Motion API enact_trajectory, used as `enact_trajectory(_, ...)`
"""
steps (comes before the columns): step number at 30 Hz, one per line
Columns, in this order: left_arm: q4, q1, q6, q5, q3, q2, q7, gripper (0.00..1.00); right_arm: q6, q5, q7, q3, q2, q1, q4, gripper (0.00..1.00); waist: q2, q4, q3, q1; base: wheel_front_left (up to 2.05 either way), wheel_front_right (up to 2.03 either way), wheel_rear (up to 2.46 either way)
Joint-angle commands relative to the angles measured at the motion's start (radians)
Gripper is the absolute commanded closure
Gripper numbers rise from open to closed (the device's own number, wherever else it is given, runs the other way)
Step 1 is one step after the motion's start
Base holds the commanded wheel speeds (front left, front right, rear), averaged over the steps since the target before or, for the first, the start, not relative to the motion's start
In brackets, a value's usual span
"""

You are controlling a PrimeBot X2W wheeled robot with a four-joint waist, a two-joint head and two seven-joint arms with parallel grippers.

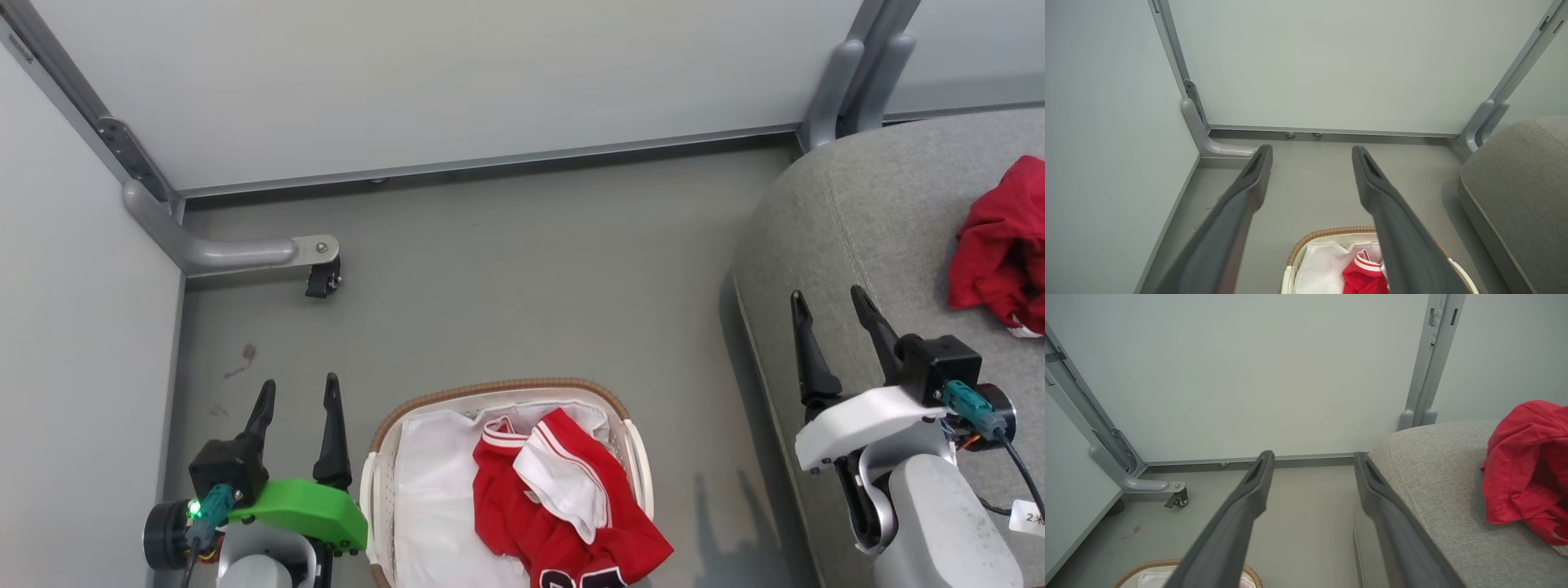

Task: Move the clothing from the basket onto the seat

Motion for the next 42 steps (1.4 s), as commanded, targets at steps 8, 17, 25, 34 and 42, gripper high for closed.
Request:
enact_trajectory(8, 0.006, 0.074, 0.008, 0.002, 0.028, 0.002, 0.001, 0.0, -0.001, -0.008, -0.001, 0.007, 0.008, 0.07, 0.012, 0.0, 0.0, 0.005, -0.068, 0.0001, 0.0, 0.0, 0.0)
enact_trajectory(17, 0.011, 0.109, 0.017, -0.008, 0.017, 0.002, 0.001, 0.0, -0.001, -0.014, 0.0, 0.015, 0.012, 0.087, 0.018, 0.0, 0.0, 0.0, -0.082, 0.0001, 0.0, 0.0, 0.0)
enact_trajectory(25, 0.027, 0.055, -0.004, -0.025, -0.021, 0.002, 0.001, 0.0, -0.001, -0.021, 0.0, 0.021, 0.013, 0.041, -0.009, 0.0, 0.0, -0.014, -0.012, 0.0001, 0.0, 0.0, 0.0)
enact_trajectory(34, 0.093, -0.092, -0.034, -0.098, -0.096, 0.002, 0.001, 0.0, -0.001, -0.023, 0.0, 0.051, 0.014, -0.077, -0.066, 0.0, 0.0, -0.072, 0.178, 0.0001, 0.0, 0.0, 0.0)
enact_trajectory(42, 0.22, -0.256, -0.048, -0.133, -0.177, 0.003, 0.001, 0.0, -0.001, -0.018, 0.0, 0.107, 0.015, -0.197, -0.137, 0.0, 0.0, -0.147, 0.342, 0.0001, 0.0, 0.0, 0.0)
